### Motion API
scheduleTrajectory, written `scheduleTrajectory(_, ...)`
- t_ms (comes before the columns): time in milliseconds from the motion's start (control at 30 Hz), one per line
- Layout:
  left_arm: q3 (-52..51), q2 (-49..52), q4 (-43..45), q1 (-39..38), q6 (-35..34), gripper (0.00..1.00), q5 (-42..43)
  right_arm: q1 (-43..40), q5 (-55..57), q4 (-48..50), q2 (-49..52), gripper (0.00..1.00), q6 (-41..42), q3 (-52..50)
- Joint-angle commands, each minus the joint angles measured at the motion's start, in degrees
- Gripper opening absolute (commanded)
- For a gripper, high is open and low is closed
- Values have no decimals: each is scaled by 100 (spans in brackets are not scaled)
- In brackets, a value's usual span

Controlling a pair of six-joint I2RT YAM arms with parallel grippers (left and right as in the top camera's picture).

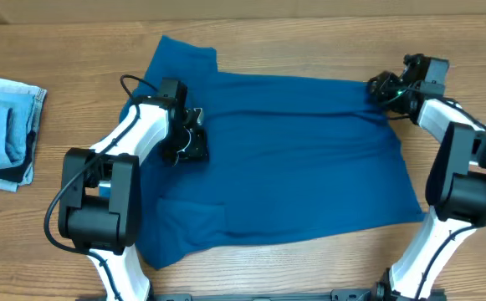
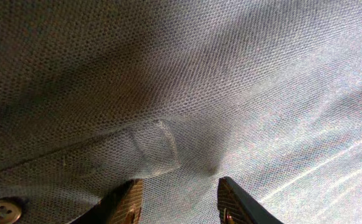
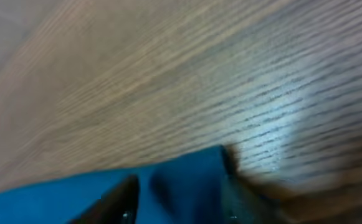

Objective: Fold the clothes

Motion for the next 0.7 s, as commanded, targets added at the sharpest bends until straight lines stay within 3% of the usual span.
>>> scheduleTrajectory(0,42,79,72,-11,131,44,-190,2,33,55,76,13,15,76)
scheduleTrajectory(67,42,79,72,-11,131,44,-190,2,28,109,76,4,15,79)
scheduleTrajectory(267,42,79,79,-11,131,44,-190,2,57,636,87,4,13,79)
scheduleTrajectory(500,42,79,81,-9,127,49,-190,-9,817,2135,428,6,15,79)
scheduleTrajectory(633,42,79,140,0,125,61,-188,-55,850,2730,428,8,35,208)
scheduleTrajectory(667,42,79,157,0,101,63,-188,-52,846,2691,428,19,35,302)
